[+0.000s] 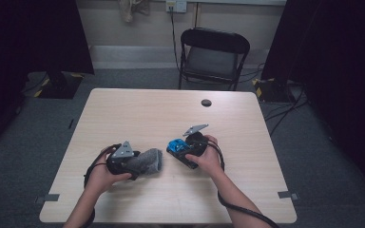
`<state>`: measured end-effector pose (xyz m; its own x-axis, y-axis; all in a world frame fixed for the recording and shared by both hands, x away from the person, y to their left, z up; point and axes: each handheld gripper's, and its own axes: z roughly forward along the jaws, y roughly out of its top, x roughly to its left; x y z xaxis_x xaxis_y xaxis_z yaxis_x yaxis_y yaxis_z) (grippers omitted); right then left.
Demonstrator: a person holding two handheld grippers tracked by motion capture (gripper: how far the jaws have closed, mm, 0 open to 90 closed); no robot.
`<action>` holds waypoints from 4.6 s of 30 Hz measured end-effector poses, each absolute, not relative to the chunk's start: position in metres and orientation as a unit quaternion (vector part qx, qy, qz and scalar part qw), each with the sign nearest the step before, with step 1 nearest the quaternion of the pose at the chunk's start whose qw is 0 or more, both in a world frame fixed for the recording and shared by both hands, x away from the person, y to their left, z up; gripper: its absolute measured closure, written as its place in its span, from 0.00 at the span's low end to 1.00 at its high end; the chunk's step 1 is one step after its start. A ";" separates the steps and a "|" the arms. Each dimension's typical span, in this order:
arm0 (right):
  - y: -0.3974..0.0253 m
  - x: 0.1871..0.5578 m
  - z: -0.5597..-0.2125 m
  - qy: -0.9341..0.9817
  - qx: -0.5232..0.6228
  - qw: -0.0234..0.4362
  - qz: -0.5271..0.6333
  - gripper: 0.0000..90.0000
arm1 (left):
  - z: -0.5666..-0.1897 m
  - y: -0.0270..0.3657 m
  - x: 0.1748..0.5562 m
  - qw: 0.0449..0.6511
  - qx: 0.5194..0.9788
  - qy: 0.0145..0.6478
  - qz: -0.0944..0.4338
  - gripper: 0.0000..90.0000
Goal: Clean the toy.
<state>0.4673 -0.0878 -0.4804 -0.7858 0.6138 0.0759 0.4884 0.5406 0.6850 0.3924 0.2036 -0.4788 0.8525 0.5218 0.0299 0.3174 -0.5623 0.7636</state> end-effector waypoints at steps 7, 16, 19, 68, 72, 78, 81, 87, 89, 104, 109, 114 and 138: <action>-0.080 0.469 -0.492 0.877 0.320 0.089 0.348 0.22 | -0.490 0.198 0.401 0.393 0.874 0.258 0.121 0.32; -0.071 0.466 -0.496 0.881 0.306 0.120 0.341 0.16 | -0.491 0.201 0.401 0.396 0.862 0.293 0.120 0.60; -0.073 0.466 -0.497 0.877 0.314 0.121 0.344 0.16 | -0.491 0.201 0.400 0.399 0.860 0.293 0.120 0.60; -0.089 0.458 -0.492 0.886 0.306 0.112 0.331 0.27 | -0.488 0.207 0.403 0.397 0.856 0.305 0.130 0.62; -0.089 0.458 -0.491 0.886 0.306 0.112 0.330 0.28 | -0.488 0.207 0.402 0.397 0.856 0.305 0.130 0.62; -0.088 0.460 -0.491 0.890 0.299 0.109 0.327 0.27 | -0.488 0.206 0.403 0.400 0.854 0.306 0.129 0.62; -0.087 0.461 -0.489 0.894 0.300 0.107 0.317 0.25 | -0.489 0.206 0.403 0.400 0.854 0.306 0.129 0.62; -0.086 0.462 -0.487 0.899 0.299 0.102 0.303 0.24 | -0.489 0.207 0.403 0.401 0.854 0.305 0.127 0.62; -0.087 0.460 -0.487 0.900 0.299 0.098 0.302 0.23 | -0.489 0.207 0.403 0.402 0.853 0.306 0.127 0.62; -0.089 0.457 -0.486 0.893 0.316 0.104 0.302 0.29 | -0.489 0.207 0.403 0.404 0.852 0.308 0.131 0.62; -0.090 0.458 -0.486 0.890 0.322 0.100 0.305 0.29 | -0.489 0.208 0.404 0.405 0.851 0.308 0.130 0.62; -0.092 0.458 -0.484 0.893 0.318 0.101 0.302 0.29 | -0.488 0.209 0.405 0.407 0.850 0.309 0.130 0.62; -0.099 0.434 -0.452 0.895 0.280 0.086 0.336 0.29 | -0.457 0.193 0.435 0.408 0.810 0.395 0.142 0.74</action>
